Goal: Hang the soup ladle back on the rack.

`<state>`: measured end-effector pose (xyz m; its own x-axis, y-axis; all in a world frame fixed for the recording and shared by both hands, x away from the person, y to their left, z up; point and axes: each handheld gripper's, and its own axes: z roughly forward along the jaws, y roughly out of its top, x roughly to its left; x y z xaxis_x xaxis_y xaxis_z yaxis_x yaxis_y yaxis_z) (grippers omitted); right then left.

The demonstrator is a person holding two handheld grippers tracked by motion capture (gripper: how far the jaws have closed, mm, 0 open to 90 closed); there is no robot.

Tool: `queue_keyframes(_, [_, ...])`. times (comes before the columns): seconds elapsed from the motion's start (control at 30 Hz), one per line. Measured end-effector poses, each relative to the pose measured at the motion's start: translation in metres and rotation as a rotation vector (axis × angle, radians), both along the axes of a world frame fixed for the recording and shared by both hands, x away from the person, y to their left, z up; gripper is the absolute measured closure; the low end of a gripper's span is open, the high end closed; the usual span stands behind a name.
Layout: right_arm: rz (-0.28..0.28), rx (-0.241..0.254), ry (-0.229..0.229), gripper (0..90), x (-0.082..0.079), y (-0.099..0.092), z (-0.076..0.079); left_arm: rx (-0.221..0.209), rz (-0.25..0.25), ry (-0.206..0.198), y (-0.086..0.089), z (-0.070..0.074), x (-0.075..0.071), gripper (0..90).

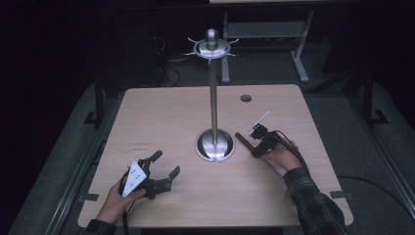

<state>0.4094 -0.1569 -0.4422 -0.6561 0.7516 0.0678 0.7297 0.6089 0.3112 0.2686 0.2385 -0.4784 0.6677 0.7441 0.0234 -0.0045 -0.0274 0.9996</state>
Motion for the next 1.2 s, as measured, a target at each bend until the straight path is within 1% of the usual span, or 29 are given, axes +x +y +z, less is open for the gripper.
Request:
queue_keyframes(0.07, [-0.007, -0.004, -0.008, 70.9, 0.0, 0.001, 0.0, -0.003, 0.0, 0.0, 0.0, 0.0, 0.0, 13.8])
queue_keyframes(0.17, [-0.021, 0.004, -0.008, 71.6, -0.001, 0.0, 0.0, 0.0, 0.0, 0.0, 0.0, 0.0, 0.0, 13.8])
queue_keyframes(0.2, [-0.041, 0.015, -0.006, 72.6, -0.001, -0.001, 0.0, 0.0, 0.0, -0.001, 0.0, 0.0, 0.0, 13.8])
queue_keyframes(0.3, [-0.051, 0.026, -0.009, 73.2, -0.001, -0.003, -0.001, 0.0, 0.001, -0.001, 0.0, 0.0, 0.0, 13.8])
queue_keyframes(0.43, [-0.068, 0.038, -0.024, 73.3, -0.002, -0.007, 0.0, -0.003, 0.002, 0.002, 0.0, 0.0, 0.0, 13.8])
queue_keyframes(0.53, [-0.072, 0.059, -0.04, 73.3, -0.004, -0.01, 0.004, -0.01, 0.003, 0.001, 0.0, 0.0, 0.0, 13.8])
queue_keyframes(0.67, [-0.08, 0.108, -0.078, 73.3, -0.009, -0.017, 0.016, -0.01, 0.004, 0.001, 0.0, 0.0, 0.0, 13.8])
queue_keyframes(0.77, [-0.099, 0.158, -0.103, 73.3, -0.013, -0.024, 0.024, -0.01, 0.002, -0.001, 0.0, 0.0, 0.0, 13.8])
queue_keyframes(0.8, [-0.099, 0.158, -0.103, 73.3, -0.013, -0.024, 0.024, -0.009, 0.004, 0.0, 0.0, 0.0, 0.0, 13.8])
queue_keyframes(0.83, [-0.105, 0.173, -0.115, 73.3, -0.014, -0.027, 0.027, -0.014, 0.006, 0.004, 0.0, 0.0, 0.0, 13.8])
queue_keyframes(0.87, [-0.117, 0.216, -0.14, 73.3, -0.016, -0.033, 0.032, -0.018, 0.006, 0.008, 0.0, 0.0, 0.0, 13.8])
queue_keyframes(0.9, [-0.118, 0.226, -0.149, 73.3, -0.017, -0.035, 0.035, -0.02, 0.008, 0.01, 0.0, 0.0, 0.0, 13.8])
queue_keyframes(0.93, [-0.118, 0.226, -0.149, 73.3, -0.017, -0.035, 0.035, -0.019, 0.008, 0.008, 0.0, 0.0, 0.0, 13.8])
queue_keyframes(0.97, [-0.117, 0.234, -0.161, 73.3, -0.018, -0.037, 0.038, -0.018, 0.008, 0.008, 0.0, 0.0, 0.0, 13.8])
queue_keyframes(1.03, [-0.108, 0.257, -0.197, 73.3, -0.022, -0.041, 0.044, -0.022, 0.01, 0.01, 0.0, 0.0, 0.0, 13.8])
queue_keyframes(1.1, [-0.091, 0.293, -0.25, 73.3, -0.031, -0.044, 0.05, -0.014, 0.009, 0.009, 0.0, 0.0, 0.0, 13.8])
queue_keyframes(1.13, [-0.087, 0.311, -0.264, 73.3, -0.033, -0.046, 0.051, -0.012, 0.009, 0.009, 0.0, 0.0, 0.0, 13.8])
queue_keyframes(1.2, [-0.087, 0.325, -0.283, 73.3, -0.037, -0.048, 0.053, -0.01, 0.008, 0.006, 0.0, 0.0, 0.0, 13.8])
